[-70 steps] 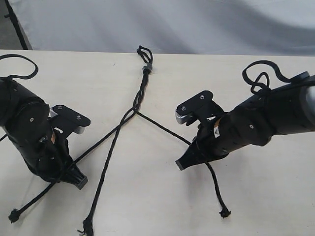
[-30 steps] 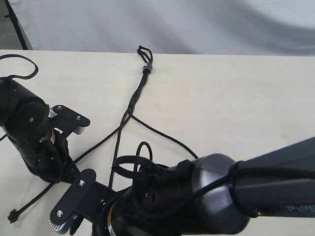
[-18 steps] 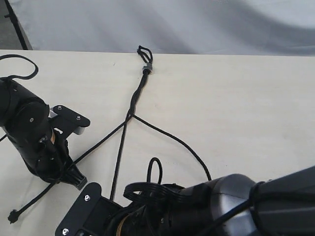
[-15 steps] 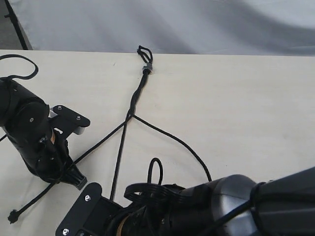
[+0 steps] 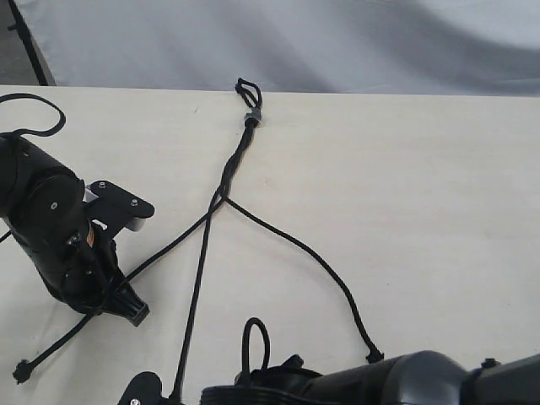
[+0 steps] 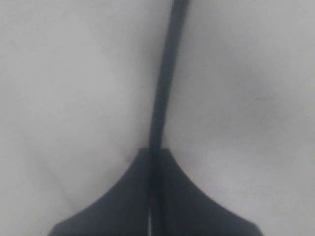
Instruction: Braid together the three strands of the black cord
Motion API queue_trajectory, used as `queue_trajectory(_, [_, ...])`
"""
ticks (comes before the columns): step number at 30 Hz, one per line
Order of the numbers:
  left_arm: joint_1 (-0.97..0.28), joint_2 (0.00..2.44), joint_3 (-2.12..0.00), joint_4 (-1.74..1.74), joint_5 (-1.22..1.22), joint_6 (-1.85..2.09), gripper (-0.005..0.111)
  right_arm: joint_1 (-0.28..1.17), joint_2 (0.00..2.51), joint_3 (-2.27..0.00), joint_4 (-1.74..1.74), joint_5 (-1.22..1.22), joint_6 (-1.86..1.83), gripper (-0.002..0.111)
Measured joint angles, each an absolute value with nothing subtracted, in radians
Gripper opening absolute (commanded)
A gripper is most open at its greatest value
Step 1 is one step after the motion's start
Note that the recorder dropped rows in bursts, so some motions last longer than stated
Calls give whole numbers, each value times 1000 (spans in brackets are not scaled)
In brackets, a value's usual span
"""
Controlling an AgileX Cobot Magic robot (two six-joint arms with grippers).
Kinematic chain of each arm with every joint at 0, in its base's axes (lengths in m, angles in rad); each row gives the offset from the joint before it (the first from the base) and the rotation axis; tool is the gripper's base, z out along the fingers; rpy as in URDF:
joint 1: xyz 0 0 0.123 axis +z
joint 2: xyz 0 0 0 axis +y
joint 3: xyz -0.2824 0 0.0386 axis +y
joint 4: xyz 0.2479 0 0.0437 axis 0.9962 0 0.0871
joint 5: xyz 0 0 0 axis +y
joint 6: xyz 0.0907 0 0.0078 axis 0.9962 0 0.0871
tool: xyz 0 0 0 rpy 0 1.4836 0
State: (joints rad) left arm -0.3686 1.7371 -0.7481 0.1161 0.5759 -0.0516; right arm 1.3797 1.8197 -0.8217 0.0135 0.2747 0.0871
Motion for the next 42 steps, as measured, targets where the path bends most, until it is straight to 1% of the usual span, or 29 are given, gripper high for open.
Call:
queue_trajectory(10, [-369, 1737, -748, 116, 579, -52, 0, 1380, 1799, -793, 13, 265, 87, 0])
queue_trajectory(15, [-369, 1737, -748, 116, 581, -52, 0, 1370, 1718, -782, -26, 317, 94, 0])
queue_trajectory(17, [-369, 1737, -748, 116, 581, -52, 0, 1314, 1623, -782, -79, 348, 121, 0])
queue_trajectory(20, [-369, 1737, -748, 116, 581, -52, 0, 1165, 1491, -754, -142, 364, 173, 0])
queue_trajectory(24, [-369, 1737, -748, 116, 574, -52, 0, 1012, 1436, -691, -151, 364, 242, 0])
queue_trajectory(26, [-369, 1736, -748, 107, 570, -52, 1, 984, 1437, -685, -151, 371, 268, 0])
queue_trajectory(27, [-366, 1736, -748, 99, 570, -52, 5, 977, 1436, -684, -151, 370, 281, 0])
queue_trajectory(29, [-366, 1736, -748, 92, 565, -52, 27, 977, 1436, -684, -151, 370, 305, 1])
queue_trajectory(30, [-364, 1736, -748, 92, 563, -52, 43, 977, 1436, -684, -151, 370, 315, 9])
queue_trajectory(31, [-360, 1733, -748, 92, 562, -52, 49, 977, 1436, -684, -151, 370, 319, 14])
queue_trajectory(33, [-360, 1733, -748, 92, 559, -52, 59, 977, 1436, -684, -151, 372, 325, 30])
queue_trajectory(34, [-360, 1731, -748, 92, 557, -52, 61, 977, 1436, -684, -151, 372, 330, 36])
queue_trajectory(35, [-360, 1731, -748, 90, 555, -52, 61, 977, 1436, -684, -151, 372, 335, 45])
queue_trajectory(38, [-360, 1725, -748, 83, 548, -52, 60, 977, 1436, -684, -151, 372, 341, 59])
queue_trajectory(40, [-360, 1714, -742, 79, 545, -52, 58, 977, 1436, -684, -151, 372, 341, 62])
queue_trajectory(42, [-360, 1689, -734, 76, 552, -52, 56, 977, 1436, -686, -151, 372, 341, 61])
